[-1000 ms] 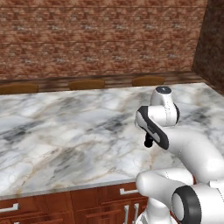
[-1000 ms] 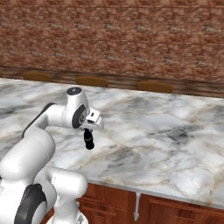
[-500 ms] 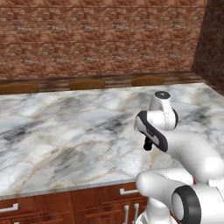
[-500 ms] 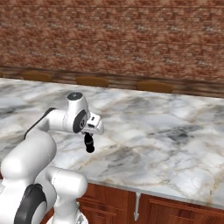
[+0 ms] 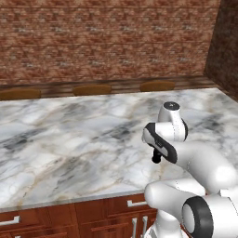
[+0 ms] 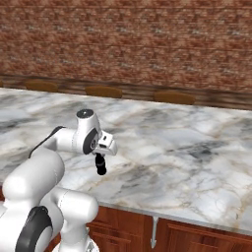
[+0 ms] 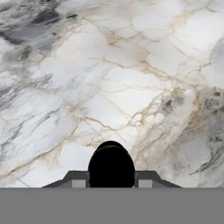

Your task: Move the drinks to the dining counter.

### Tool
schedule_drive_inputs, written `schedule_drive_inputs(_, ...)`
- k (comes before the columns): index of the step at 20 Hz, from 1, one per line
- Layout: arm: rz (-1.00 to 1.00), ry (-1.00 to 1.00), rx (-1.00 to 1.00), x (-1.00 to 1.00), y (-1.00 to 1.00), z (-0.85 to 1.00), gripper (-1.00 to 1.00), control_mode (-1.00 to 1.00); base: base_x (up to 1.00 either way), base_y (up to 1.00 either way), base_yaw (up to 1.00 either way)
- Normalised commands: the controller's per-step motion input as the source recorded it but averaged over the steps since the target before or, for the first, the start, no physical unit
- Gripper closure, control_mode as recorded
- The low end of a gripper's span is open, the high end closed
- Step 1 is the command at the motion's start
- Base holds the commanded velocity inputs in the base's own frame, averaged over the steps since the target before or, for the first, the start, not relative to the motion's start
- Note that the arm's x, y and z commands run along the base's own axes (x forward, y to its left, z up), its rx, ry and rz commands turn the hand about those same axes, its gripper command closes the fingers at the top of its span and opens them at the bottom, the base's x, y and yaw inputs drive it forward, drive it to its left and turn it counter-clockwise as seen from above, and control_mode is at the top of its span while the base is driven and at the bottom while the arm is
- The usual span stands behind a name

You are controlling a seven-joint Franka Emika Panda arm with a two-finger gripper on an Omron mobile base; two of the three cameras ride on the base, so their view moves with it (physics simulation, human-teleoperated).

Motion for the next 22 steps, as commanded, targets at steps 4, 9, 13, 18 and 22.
schedule_drive_inputs(4, 0.00, 0.00, 0.00, 0.02, 0.00, -0.21, 1.00, -1.00, 0.00, 0.00, 0.00)
schedule_drive_inputs(9, 0.00, 0.00, 0.00, 0.03, 0.00, -0.19, 1.00, -1.00, 0.00, 0.00, 0.00)
schedule_drive_inputs(13, 0.00, 0.00, 0.00, 0.01, 0.00, -0.22, 1.00, -1.00, 0.00, 0.00, 0.00)
schedule_drive_inputs(18, 0.00, 0.00, 0.00, -0.01, 0.00, -0.05, -1.00, -1.00, 0.00, 0.00, 0.00)
schedule_drive_inputs(22, 0.00, -0.02, 0.00, -0.08, 0.00, 0.01, -1.00, -1.00, 0.00, 0.00, 0.00)
